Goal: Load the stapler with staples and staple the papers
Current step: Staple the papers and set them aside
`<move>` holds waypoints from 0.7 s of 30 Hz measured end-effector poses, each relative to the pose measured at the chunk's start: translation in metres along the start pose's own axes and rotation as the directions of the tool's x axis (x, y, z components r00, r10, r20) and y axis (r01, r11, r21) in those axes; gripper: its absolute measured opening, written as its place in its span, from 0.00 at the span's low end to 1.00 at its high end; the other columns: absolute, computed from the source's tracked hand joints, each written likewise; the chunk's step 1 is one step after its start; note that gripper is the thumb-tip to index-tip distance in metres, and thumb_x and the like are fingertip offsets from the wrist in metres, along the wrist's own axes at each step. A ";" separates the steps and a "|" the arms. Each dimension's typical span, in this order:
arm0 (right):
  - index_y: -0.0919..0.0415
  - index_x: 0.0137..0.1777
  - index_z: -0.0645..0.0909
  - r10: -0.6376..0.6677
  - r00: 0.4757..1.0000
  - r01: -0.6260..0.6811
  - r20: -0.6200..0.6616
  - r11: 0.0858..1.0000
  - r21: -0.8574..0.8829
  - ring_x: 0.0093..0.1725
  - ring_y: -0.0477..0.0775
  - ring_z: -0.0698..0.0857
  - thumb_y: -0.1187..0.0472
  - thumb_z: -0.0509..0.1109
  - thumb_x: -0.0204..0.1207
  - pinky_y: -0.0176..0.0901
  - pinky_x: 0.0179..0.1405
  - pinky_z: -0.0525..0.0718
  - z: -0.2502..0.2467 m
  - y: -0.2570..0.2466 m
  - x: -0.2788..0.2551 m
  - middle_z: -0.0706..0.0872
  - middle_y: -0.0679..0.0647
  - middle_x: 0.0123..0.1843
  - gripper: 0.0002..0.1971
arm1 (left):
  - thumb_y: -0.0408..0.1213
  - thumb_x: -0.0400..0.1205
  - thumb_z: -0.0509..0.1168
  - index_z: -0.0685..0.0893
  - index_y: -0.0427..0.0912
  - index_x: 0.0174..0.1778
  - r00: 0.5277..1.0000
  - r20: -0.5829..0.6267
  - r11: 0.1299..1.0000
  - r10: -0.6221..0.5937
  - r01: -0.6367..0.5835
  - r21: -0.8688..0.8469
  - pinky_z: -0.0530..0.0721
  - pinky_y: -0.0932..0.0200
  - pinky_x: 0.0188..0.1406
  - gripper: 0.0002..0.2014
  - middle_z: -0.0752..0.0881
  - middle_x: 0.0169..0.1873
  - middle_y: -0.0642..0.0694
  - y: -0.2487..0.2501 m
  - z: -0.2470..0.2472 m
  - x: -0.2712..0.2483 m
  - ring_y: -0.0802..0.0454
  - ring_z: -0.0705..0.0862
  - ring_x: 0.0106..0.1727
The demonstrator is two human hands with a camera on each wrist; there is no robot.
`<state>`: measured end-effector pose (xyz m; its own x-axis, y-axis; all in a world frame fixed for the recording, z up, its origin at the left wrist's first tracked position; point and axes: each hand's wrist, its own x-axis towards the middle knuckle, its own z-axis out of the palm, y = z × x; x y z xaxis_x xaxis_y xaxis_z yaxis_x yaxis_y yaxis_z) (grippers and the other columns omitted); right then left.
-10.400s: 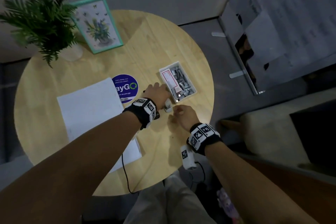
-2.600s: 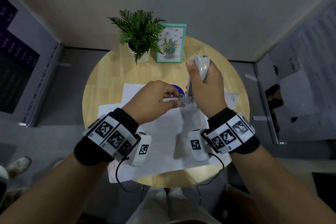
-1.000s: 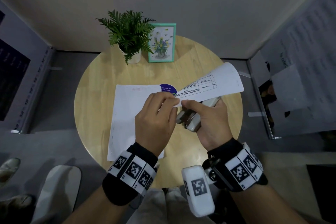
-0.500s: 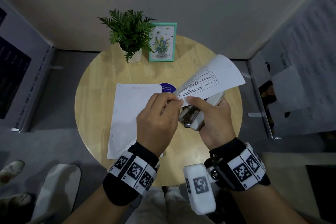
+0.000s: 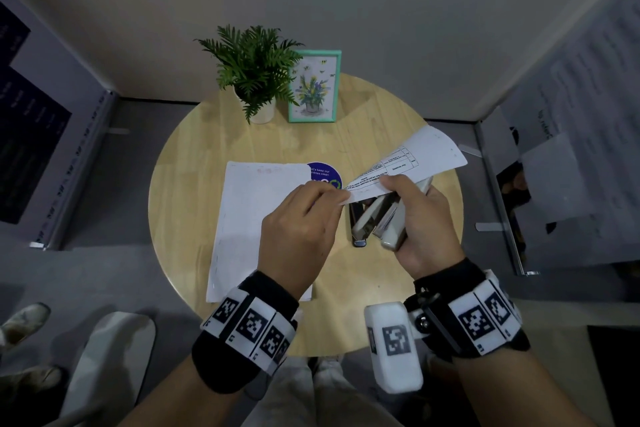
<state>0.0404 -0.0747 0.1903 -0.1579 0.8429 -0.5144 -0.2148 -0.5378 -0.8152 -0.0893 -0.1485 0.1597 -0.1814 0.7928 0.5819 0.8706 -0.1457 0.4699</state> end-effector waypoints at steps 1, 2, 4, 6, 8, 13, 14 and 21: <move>0.61 0.52 0.82 0.006 1.000 -0.006 0.008 1.000 -0.015 0.29 0.50 0.88 0.65 0.72 0.75 0.42 0.27 0.84 -0.001 -0.001 0.001 0.89 0.56 0.39 0.07 | 0.31 0.81 0.67 0.90 0.37 0.47 0.999 0.027 1.000 -0.019 0.019 0.004 0.86 0.52 0.29 0.06 0.90 0.38 0.43 -0.001 -0.001 0.001 0.46 0.88 0.36; 0.61 0.51 0.82 0.011 1.000 -0.010 0.022 1.000 -0.030 0.29 0.51 0.89 0.65 0.72 0.75 0.44 0.29 0.84 -0.002 -0.003 0.003 0.90 0.56 0.37 0.06 | 0.34 0.82 0.66 0.90 0.38 0.49 0.998 0.054 0.999 -0.040 0.039 0.019 0.86 0.53 0.29 0.08 0.91 0.37 0.44 -0.001 -0.002 0.001 0.47 0.88 0.35; 0.61 0.49 0.83 0.005 0.997 -0.001 0.080 0.999 -0.049 0.32 0.52 0.90 0.63 0.71 0.77 0.47 0.32 0.83 -0.003 -0.006 0.006 0.91 0.57 0.36 0.04 | 0.37 0.82 0.64 0.90 0.39 0.50 0.993 0.088 0.996 -0.073 0.069 0.055 0.86 0.54 0.27 0.10 0.91 0.34 0.44 -0.004 -0.004 0.002 0.47 0.88 0.32; 0.62 0.49 0.84 -0.002 0.990 0.014 0.144 0.997 -0.081 0.34 0.52 0.90 0.60 0.70 0.78 0.48 0.34 0.82 -0.004 -0.007 0.010 0.92 0.57 0.37 0.05 | 0.36 0.80 0.65 0.90 0.39 0.50 0.990 0.099 0.993 -0.102 0.095 0.073 0.86 0.54 0.26 0.09 0.91 0.32 0.44 -0.009 -0.005 0.001 0.47 0.88 0.30; 0.61 0.51 0.85 0.011 0.982 0.010 0.189 0.993 -0.114 0.37 0.52 0.91 0.57 0.70 0.78 0.49 0.37 0.81 -0.008 -0.003 0.016 0.93 0.58 0.40 0.09 | 0.34 0.78 0.69 0.90 0.39 0.49 0.985 0.110 0.989 -0.134 0.125 0.083 0.87 0.54 0.26 0.07 0.91 0.33 0.44 -0.014 -0.008 0.000 0.47 0.89 0.30; 0.60 0.52 0.80 0.095 0.989 -0.086 0.110 0.992 -0.089 0.31 0.55 0.88 0.47 0.65 0.80 0.44 0.29 0.87 -0.036 0.026 0.045 0.89 0.61 0.35 0.15 | 0.37 0.80 0.66 0.91 0.40 0.47 0.952 0.176 0.966 -0.249 0.231 0.113 0.85 0.55 0.25 0.08 0.91 0.30 0.46 -0.025 -0.016 -0.005 0.48 0.87 0.28; 0.57 0.50 0.77 0.135 0.990 -0.130 0.048 0.987 -0.091 0.30 0.55 0.87 0.46 0.64 0.80 0.43 0.27 0.85 -0.044 0.036 0.056 0.88 0.60 0.33 0.14 | 0.37 0.81 0.66 0.91 0.40 0.46 0.943 0.187 0.959 -0.277 0.257 0.121 0.85 0.56 0.26 0.08 0.90 0.30 0.46 -0.029 -0.017 -0.008 0.48 0.87 0.28; 0.71 0.69 0.69 0.042 0.984 -0.165 -0.173 0.583 -0.796 0.54 0.62 0.81 0.58 0.68 0.79 0.44 0.39 0.77 -0.084 0.105 0.142 0.80 0.63 0.59 0.23 | 0.38 0.81 0.67 0.92 0.41 0.48 0.840 0.154 0.854 -0.521 0.510 0.104 0.73 0.79 0.39 0.09 0.93 0.41 0.52 -0.054 -0.027 -0.022 0.63 0.85 0.36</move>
<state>0.0763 -0.0101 0.0098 0.0026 0.8098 -0.5867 0.6679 -0.4380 -0.6017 -0.1449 -0.1746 0.1394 -0.5350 0.8329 0.1416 0.6981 0.3415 0.6293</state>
